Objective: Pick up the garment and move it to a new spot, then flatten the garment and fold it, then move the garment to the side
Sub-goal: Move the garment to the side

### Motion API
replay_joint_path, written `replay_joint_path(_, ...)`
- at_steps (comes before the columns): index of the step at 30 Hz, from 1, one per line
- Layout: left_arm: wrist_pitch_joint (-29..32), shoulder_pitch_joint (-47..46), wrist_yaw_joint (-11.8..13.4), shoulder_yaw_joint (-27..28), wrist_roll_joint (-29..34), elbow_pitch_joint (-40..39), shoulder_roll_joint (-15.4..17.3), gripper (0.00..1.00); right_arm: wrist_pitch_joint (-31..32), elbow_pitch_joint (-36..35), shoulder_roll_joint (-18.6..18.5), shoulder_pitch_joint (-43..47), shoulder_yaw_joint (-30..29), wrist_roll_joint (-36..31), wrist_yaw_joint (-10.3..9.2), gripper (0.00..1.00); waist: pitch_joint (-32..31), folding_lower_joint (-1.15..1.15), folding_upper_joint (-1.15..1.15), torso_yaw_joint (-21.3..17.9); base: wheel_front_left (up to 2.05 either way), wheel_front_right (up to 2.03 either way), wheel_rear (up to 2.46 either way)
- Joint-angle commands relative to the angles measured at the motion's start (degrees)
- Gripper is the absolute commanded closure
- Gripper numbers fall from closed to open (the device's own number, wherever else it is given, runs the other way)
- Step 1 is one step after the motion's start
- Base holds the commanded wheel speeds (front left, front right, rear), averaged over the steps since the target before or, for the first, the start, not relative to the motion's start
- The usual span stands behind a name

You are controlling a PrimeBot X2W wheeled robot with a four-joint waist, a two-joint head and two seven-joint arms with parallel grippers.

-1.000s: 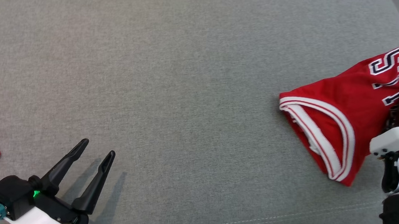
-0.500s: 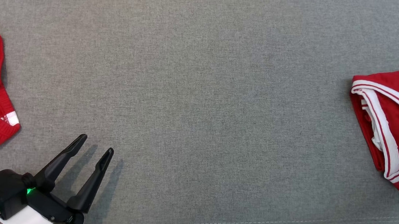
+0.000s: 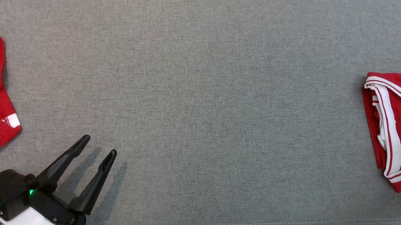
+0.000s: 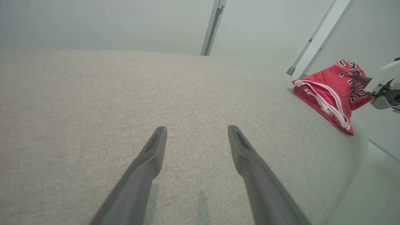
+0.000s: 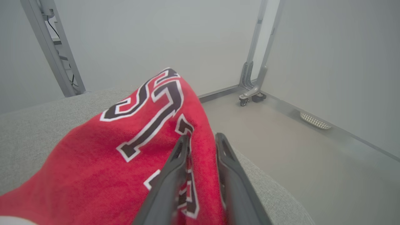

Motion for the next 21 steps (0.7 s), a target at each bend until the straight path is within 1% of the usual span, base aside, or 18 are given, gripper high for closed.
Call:
replay_joint_path(1,-0.3,-2.4,0.0,2.0,0.2,-1.0,1.3,0.00,-0.3,-1.6,-0.8,-1.3,0.8,-1.6,-0.01,0.00,-0.3,0.00,0.00,0.1,0.00,0.00,0.00)
replay_joint_path(6,-0.3,-2.6,0.0,1.8,0.4,0.3,-0.1,0.00,-0.8,-3.2,-0.8,-0.7,-0.5,-3.6,-0.01,0.00,-2.6,0.00,0.00,0.4,0.00,0.00,0.00)
replay_joint_path(9,-0.3,-2.7,0.0,2.1,0.8,1.8,-1.5,0.00,-1.1,-4.2,-0.8,0.2,1.5,-3.8,-0.01,0.00,-4.8,0.00,0.00,0.4,0.00,0.00,0.00)
replay_joint_path(14,-0.3,-2.5,0.0,4.3,2.3,6.0,-5.1,0.00,-1.4,-5.6,-0.8,3.2,9.0,-1.9,-0.01,0.00,-9.4,0.00,0.00,0.4,0.00,0.00,0.00)
replay_joint_path(17,-0.3,-2.2,0.0,6.2,3.8,9.0,-7.5,0.00,-1.4,-6.1,-0.8,5.8,15.4,1.2,-0.01,0.00,-12.3,0.00,0.00,0.6,0.00,0.00,0.00)
replay_joint_path(18,-0.3,-2.2,0.0,6.2,3.8,9.0,-7.5,0.00,-1.4,-6.1,-0.8,5.8,15.4,1.2,-0.01,0.00,-12.3,0.00,0.00,0.6,0.00,0.00,0.00)
replay_joint_path(21,-0.3,-2.0,0.0,8.1,5.5,11.8,-9.9,0.00,-1.4,-7.8,-0.8,9.3,22.2,5.4,-0.01,0.00,-14.9,0.00,0.00,0.9,0.00,0.00,0.00)
